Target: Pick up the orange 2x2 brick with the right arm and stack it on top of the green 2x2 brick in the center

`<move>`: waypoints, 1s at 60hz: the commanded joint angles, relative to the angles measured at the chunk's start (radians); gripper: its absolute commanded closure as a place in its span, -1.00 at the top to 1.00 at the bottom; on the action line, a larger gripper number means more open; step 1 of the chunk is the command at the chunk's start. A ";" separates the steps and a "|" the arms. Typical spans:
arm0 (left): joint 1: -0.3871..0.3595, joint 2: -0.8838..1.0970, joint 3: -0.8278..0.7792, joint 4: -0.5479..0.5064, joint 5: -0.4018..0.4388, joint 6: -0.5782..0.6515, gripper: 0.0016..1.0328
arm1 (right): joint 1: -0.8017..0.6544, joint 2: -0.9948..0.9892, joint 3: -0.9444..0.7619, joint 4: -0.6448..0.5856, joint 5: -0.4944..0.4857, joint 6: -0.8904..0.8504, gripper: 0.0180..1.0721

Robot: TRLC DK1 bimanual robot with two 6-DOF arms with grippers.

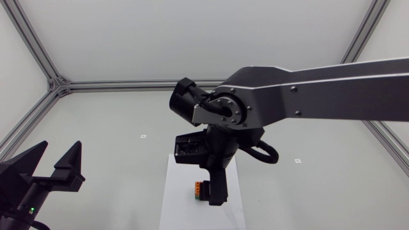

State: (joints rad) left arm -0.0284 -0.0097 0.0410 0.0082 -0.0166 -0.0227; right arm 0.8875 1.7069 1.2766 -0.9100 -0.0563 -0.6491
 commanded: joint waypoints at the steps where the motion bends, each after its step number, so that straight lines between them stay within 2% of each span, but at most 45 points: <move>1: 0.001 -0.006 -0.041 -0.011 0.003 0.006 0.92 | -0.038 -0.115 -0.022 -0.020 -0.005 0.035 0.92; 8: 0.001 -0.006 -0.041 -0.011 0.003 0.006 0.92 | -0.105 -0.234 -0.054 0.003 -0.004 0.094 0.92; 26: 0.001 -0.006 -0.041 -0.011 0.003 0.006 0.92 | -0.318 -0.549 -0.332 0.270 0.090 0.246 0.92; 48: 0.001 -0.006 -0.041 -0.011 0.003 0.006 0.92 | -0.633 -0.854 -0.566 0.424 0.075 0.236 0.92; 56: 0.001 -0.006 -0.041 -0.011 0.003 0.006 0.92 | -0.691 -0.926 -0.632 0.434 0.056 0.206 0.92; 60: 0.001 -0.006 -0.041 -0.011 0.003 0.006 0.92 | -0.710 -0.984 -0.692 0.482 0.062 0.200 0.92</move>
State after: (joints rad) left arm -0.0284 -0.0097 0.0410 0.0082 -0.0166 -0.0227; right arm 0.1986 0.7734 0.6544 -0.4610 0.0048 -0.4282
